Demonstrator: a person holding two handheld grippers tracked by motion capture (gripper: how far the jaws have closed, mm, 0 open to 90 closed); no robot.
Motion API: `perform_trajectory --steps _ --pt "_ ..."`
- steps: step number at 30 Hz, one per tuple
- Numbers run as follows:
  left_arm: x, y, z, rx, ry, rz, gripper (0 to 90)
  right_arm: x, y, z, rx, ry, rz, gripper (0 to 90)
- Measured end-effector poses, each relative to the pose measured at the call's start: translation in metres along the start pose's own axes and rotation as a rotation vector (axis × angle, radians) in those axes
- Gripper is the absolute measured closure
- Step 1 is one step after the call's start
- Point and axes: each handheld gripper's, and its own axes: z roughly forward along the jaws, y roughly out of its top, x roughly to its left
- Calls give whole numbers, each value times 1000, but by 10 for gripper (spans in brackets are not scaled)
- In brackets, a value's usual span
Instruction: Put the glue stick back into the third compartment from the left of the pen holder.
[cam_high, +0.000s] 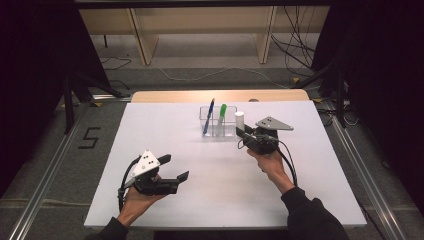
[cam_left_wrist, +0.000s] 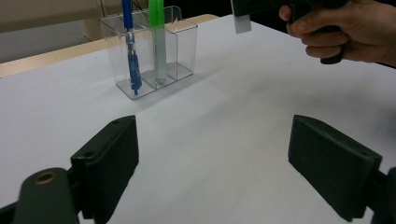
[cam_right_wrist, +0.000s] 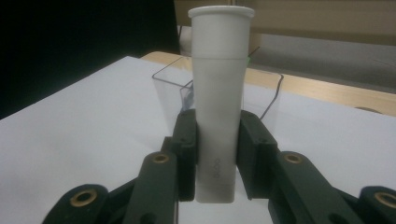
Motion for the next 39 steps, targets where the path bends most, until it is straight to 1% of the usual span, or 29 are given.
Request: perform_trajectory --steps 3,6,9,13,16,21,23,26,29,34,39 --pt "0 0 0 3 2 6 156 -2 5 8 -4 -1 28 712" --pt "0 0 1 5 1 5 156 -3 11 15 -4 -13 24 712" --pt "-1 -1 1 9 3 7 156 -6 15 22 -10 -13 50 712" --pt "-1 0 1 8 4 14 156 -8 22 30 -11 -29 59 712" --pt "-1 0 1 2 6 9 156 -10 26 36 -12 -38 58 712" --pt "-1 0 1 -2 1 11 156 -13 31 47 -12 -51 74 712" --pt "-1 0 1 -6 1 6 156 -13 32 50 -8 -61 72 712" --pt "-1 0 1 -3 4 12 156 -13 33 56 0 -70 66 712" --pt "-1 0 0 -8 9 4 156 -11 35 61 8 -82 58 712" --pt "-1 1 0 -15 6 3 156 -11 38 67 13 -100 41 712" --pt "-1 0 1 -13 5 3 156 -12 38 74 29 -126 32 712"
